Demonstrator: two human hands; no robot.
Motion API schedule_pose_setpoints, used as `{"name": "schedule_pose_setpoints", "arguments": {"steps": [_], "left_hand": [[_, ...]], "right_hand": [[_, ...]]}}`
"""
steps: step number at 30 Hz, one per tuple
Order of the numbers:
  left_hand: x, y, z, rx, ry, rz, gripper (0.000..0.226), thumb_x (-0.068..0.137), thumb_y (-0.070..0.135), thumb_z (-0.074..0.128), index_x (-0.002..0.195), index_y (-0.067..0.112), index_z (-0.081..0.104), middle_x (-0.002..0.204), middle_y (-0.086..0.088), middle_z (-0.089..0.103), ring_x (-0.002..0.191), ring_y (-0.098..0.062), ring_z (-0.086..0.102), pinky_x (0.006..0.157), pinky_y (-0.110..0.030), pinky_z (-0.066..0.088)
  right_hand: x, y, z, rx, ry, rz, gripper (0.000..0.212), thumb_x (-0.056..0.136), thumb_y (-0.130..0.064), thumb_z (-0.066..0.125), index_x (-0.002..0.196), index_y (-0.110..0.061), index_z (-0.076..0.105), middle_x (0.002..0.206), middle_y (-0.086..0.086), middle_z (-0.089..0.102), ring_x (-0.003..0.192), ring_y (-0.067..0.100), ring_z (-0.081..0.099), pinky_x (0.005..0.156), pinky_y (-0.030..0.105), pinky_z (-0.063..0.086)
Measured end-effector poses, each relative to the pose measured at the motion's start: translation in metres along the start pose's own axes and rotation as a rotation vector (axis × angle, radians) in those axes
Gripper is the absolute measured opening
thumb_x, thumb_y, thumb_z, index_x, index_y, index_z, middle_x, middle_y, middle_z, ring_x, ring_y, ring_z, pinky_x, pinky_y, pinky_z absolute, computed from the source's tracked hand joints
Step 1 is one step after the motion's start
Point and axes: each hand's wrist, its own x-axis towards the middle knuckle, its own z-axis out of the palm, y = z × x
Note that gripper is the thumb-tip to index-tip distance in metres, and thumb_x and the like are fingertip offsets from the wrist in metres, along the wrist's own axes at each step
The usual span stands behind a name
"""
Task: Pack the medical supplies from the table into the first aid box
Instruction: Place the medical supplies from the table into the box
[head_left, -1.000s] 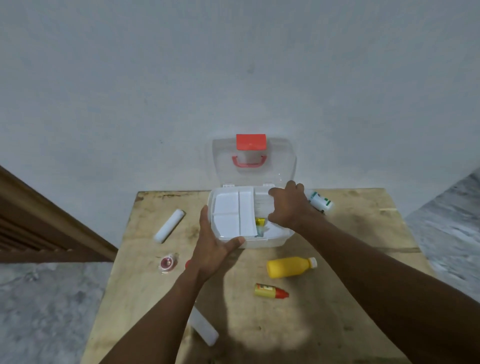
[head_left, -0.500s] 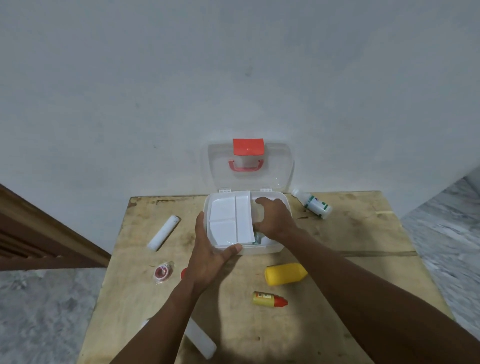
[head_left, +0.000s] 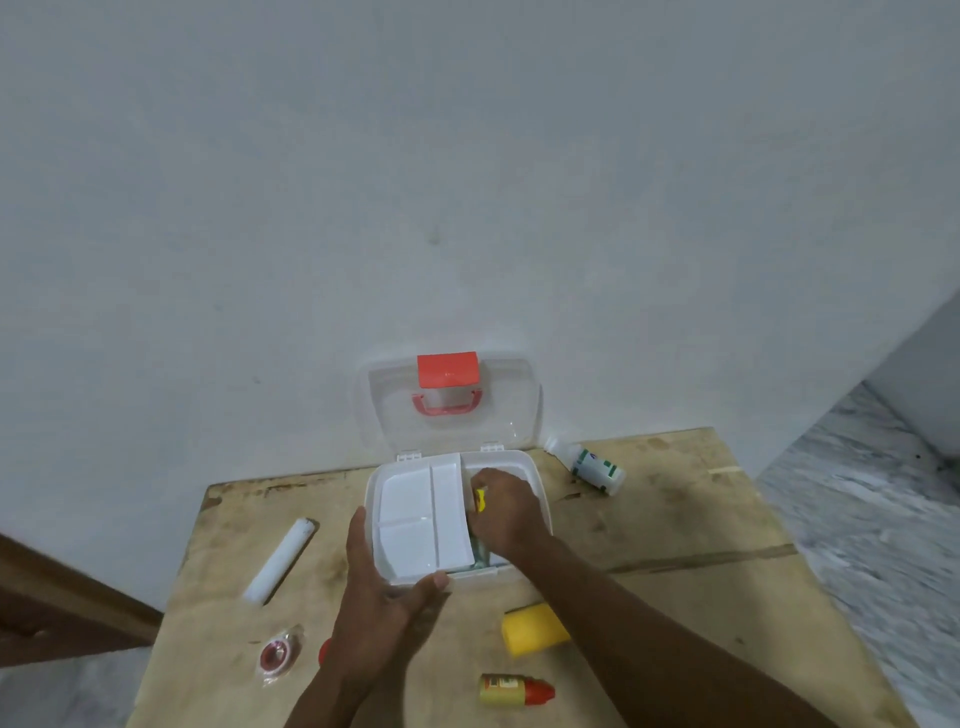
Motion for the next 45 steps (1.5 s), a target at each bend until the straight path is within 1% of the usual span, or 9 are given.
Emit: {"name": "schedule_pose_setpoints", "arguments": {"steps": [4, 8, 12, 15, 26, 30, 35, 41, 45], "left_hand": [[0.004, -0.007, -0.001, -0.017, -0.025, 0.022, 0.107, 0.063, 0.011, 0.092, 0.147, 0.027, 0.028, 0.133, 0.013, 0.054, 0.124, -0.013, 0.055, 0.095, -0.04, 0.054], [0.001, 0.001, 0.003, -0.067, -0.005, 0.008, 0.1, 0.065, 0.011, 0.09, 0.142, 0.03, 0.029, 0.117, 0.033, 0.055, 0.114, 0.005, 0.055, 0.079, -0.008, 0.05], [-0.003, 0.007, 0.001, -0.043, -0.021, 0.002, 0.1, 0.059, 0.031, 0.085, 0.14, 0.034, 0.026, 0.122, 0.029, 0.053, 0.112, 0.009, 0.054, 0.08, -0.007, 0.048], [-0.003, 0.013, 0.0, -0.013, -0.018, -0.002, 0.102, 0.063, 0.03, 0.084, 0.143, 0.03, 0.022, 0.128, 0.024, 0.047, 0.115, 0.001, 0.05, 0.093, -0.016, 0.044], [-0.005, 0.022, 0.003, 0.052, 0.021, 0.011, 0.095, 0.066, 0.023, 0.09, 0.124, 0.045, 0.018, 0.114, 0.036, 0.038, 0.095, 0.037, 0.04, 0.07, 0.009, 0.034], [-0.005, 0.018, 0.004, 0.098, 0.052, 0.012, 0.099, 0.068, 0.029, 0.088, 0.138, 0.042, 0.02, 0.114, 0.041, 0.037, 0.1, 0.015, 0.046, 0.074, 0.005, 0.034], [-0.005, 0.02, 0.006, 0.101, 0.05, -0.046, 0.093, 0.073, 0.02, 0.086, 0.138, 0.036, 0.022, 0.114, 0.037, 0.038, 0.094, 0.017, 0.049, 0.076, 0.004, 0.035], [-0.002, 0.017, 0.001, 0.11, 0.02, -0.094, 0.111, 0.059, 0.047, 0.088, 0.147, 0.03, 0.023, 0.14, 0.01, 0.045, 0.128, -0.012, 0.048, 0.104, -0.044, 0.046], [-0.002, 0.017, 0.004, 0.108, 0.015, -0.101, 0.106, 0.061, 0.046, 0.085, 0.146, 0.036, 0.024, 0.138, 0.02, 0.046, 0.125, 0.0, 0.048, 0.097, -0.024, 0.046]], "right_hand": [[0.001, -0.001, -0.002, 0.031, -0.028, -0.015, 0.023, 0.09, -0.023, 0.066, 0.108, -0.01, 0.068, 0.112, 0.006, 0.07, 0.105, 0.022, 0.063, 0.085, 0.02, 0.041], [0.001, -0.002, -0.007, 0.031, -0.131, -0.035, 0.024, 0.088, -0.014, 0.063, 0.11, -0.005, 0.069, 0.112, 0.011, 0.071, 0.105, 0.027, 0.064, 0.095, 0.033, 0.05], [-0.005, -0.002, -0.016, -0.069, -0.22, -0.042, 0.042, 0.09, -0.004, 0.053, 0.132, 0.0, 0.052, 0.134, 0.017, 0.056, 0.126, 0.033, 0.049, 0.109, 0.037, 0.036], [-0.01, 0.001, -0.022, -0.033, -0.101, -0.016, 0.041, 0.092, -0.006, 0.053, 0.133, 0.001, 0.05, 0.139, 0.015, 0.053, 0.13, 0.028, 0.046, 0.107, 0.03, 0.034], [-0.038, 0.017, -0.061, 0.094, 0.401, 0.042, 0.029, 0.082, 0.004, 0.05, 0.105, 0.001, 0.068, 0.106, 0.017, 0.07, 0.103, 0.033, 0.06, 0.089, 0.035, 0.045], [-0.033, 0.044, -0.064, 0.029, 0.328, 0.121, 0.031, 0.08, -0.002, 0.05, 0.107, -0.005, 0.066, 0.114, 0.014, 0.067, 0.109, 0.033, 0.058, 0.098, 0.04, 0.045], [-0.017, 0.073, -0.071, -0.117, 0.236, 0.167, 0.03, 0.087, -0.006, 0.052, 0.116, -0.002, 0.06, 0.114, 0.016, 0.064, 0.109, 0.035, 0.058, 0.088, 0.033, 0.045], [0.021, 0.092, -0.073, -0.221, 0.131, 0.09, 0.024, 0.085, -0.002, 0.05, 0.108, -0.001, 0.055, 0.105, 0.019, 0.063, 0.1, 0.037, 0.06, 0.081, 0.036, 0.047], [0.046, 0.1, -0.071, -0.354, 0.02, 0.084, 0.029, 0.085, -0.001, 0.047, 0.113, -0.005, 0.049, 0.111, 0.018, 0.059, 0.109, 0.036, 0.056, 0.086, 0.039, 0.046]]}}
